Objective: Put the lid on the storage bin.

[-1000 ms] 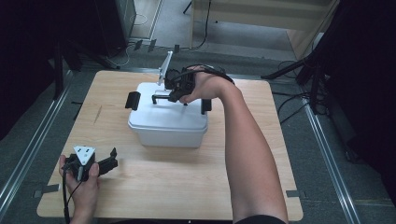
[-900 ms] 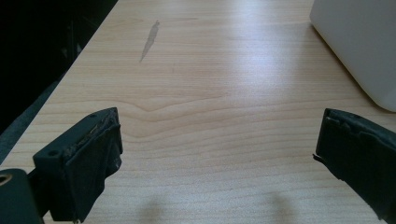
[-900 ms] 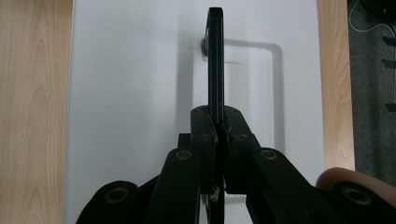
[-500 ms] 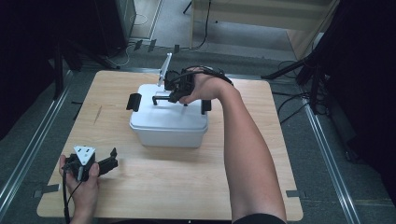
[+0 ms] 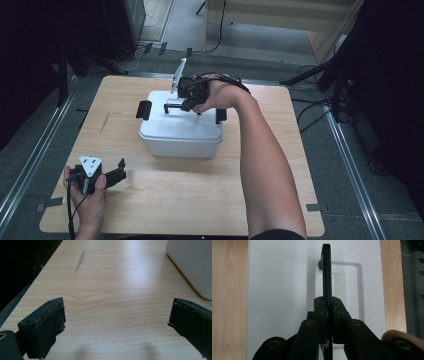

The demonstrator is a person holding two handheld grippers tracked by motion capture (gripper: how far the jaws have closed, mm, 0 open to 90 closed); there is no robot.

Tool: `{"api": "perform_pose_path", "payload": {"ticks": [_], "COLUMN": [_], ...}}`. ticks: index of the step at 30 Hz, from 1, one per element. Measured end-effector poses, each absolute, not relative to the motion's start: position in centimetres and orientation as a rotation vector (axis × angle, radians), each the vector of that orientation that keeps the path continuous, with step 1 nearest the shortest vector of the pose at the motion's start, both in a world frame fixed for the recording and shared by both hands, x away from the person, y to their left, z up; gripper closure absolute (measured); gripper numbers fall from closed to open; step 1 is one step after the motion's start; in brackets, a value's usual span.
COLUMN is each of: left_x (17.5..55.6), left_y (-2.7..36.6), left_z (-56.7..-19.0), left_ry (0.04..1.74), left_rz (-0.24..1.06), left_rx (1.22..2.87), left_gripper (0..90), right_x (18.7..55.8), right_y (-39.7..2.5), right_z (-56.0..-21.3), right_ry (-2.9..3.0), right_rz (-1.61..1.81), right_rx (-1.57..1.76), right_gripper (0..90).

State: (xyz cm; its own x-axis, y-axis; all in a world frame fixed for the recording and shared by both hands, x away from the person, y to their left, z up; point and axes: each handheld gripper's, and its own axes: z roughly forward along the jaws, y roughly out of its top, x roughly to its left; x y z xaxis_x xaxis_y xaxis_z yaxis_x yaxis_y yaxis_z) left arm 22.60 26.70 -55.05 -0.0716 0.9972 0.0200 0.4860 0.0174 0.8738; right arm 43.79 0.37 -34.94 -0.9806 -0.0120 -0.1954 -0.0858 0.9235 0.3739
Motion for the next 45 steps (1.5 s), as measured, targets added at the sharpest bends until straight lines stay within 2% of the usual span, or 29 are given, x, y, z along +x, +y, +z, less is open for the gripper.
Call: {"api": "perform_pose_path", "payload": {"ticks": [2,5,8,11,16,29,45], "left_x": [22.6,22.6,22.6,22.7,22.6,22.7,22.7], "left_y": [26.7,26.7,26.7,26.7,26.7,26.7,26.6], "left_z": [-55.0,-55.0,-55.1,-55.0,-55.0,-55.0,-55.0], "left_ry": [1.634,1.635,1.636,1.638,1.638,1.638,1.627], "left_rz": [0.982,0.979,0.979,0.980,0.982,0.982,0.986], "left_rx": [1.538,1.535,1.536,1.538,1.538,1.550,1.557], "left_gripper": [1.1,1.1,1.1,1.1,1.1,1.2,1.1], "right_x": [43.7,43.8,43.4,42.9,42.4,41.4,40.5], "right_y": [0.3,0.2,0.1,-0.1,-0.8,-3.7,-8.9], "right_z": [-34.9,-34.9,-34.7,-34.4,-33.7,-32.5,-32.3], "right_ry": [2.891,2.912,2.940,2.954,2.950,2.950,2.946], "right_rz": [0.573,0.599,0.575,0.559,0.562,0.533,0.567], "right_rx": [-0.068,-0.049,-0.057,-0.054,-0.023,0.018,0.131], "right_gripper": [80.5,54.2,39.4,29.6,18.5,6.5,2.5]}}
